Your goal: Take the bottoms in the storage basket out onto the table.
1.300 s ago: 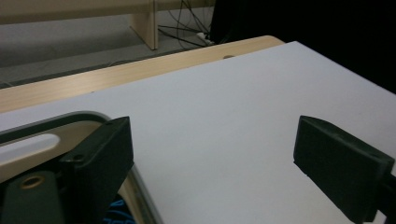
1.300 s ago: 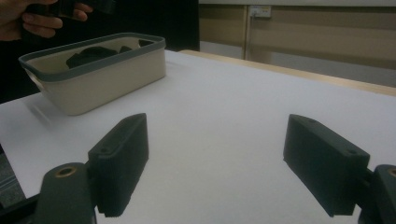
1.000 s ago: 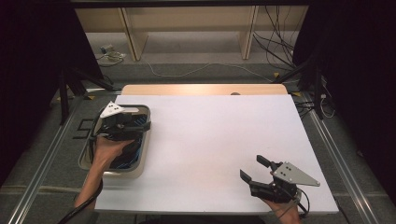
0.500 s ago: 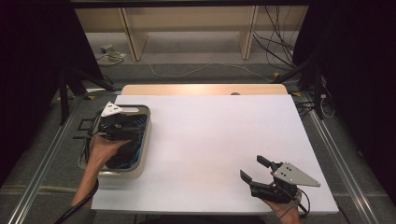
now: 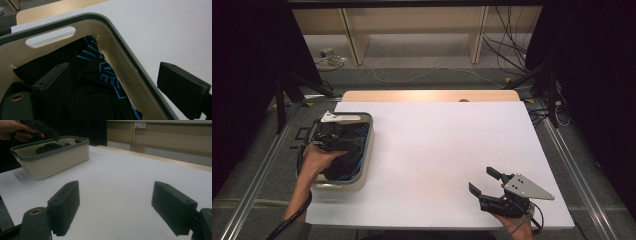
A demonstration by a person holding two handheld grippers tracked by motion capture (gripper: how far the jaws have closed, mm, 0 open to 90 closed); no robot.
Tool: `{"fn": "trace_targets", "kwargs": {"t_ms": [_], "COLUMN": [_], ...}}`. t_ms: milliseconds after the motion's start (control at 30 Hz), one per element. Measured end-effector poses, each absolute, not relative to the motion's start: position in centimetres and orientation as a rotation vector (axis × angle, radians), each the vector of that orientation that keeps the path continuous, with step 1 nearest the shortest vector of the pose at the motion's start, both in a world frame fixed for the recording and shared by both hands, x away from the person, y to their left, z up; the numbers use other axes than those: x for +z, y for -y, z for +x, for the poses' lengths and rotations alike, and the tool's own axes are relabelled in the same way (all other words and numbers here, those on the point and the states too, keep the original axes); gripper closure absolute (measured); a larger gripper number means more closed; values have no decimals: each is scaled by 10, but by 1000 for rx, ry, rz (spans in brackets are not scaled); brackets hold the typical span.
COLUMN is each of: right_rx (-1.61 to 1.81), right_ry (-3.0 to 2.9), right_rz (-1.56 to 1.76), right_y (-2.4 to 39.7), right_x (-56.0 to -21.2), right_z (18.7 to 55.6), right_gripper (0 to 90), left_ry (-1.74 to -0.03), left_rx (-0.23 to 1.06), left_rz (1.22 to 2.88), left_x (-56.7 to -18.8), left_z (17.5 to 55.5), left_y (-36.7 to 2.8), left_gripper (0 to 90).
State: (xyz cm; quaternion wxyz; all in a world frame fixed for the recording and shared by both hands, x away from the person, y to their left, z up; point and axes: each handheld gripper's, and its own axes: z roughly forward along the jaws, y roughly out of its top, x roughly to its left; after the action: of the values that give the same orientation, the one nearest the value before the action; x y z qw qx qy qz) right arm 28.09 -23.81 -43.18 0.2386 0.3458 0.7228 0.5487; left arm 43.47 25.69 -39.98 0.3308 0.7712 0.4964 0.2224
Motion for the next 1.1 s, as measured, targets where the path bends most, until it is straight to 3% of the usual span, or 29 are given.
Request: {"fn": "trace_targets", "kwargs": {"t_ms": [1100], "right_rx": [1488], "right_ry": [-2008], "right_rz": [946], "right_y": [235], "right_x": [-434], "right_z": [282], "right_gripper": [245], "left_ry": [-1531], "left_rx": [357], "left_rz": [2312], "left_x": [-440], "left_z": [463], "left_y": [-254], "left_gripper": [97]}}
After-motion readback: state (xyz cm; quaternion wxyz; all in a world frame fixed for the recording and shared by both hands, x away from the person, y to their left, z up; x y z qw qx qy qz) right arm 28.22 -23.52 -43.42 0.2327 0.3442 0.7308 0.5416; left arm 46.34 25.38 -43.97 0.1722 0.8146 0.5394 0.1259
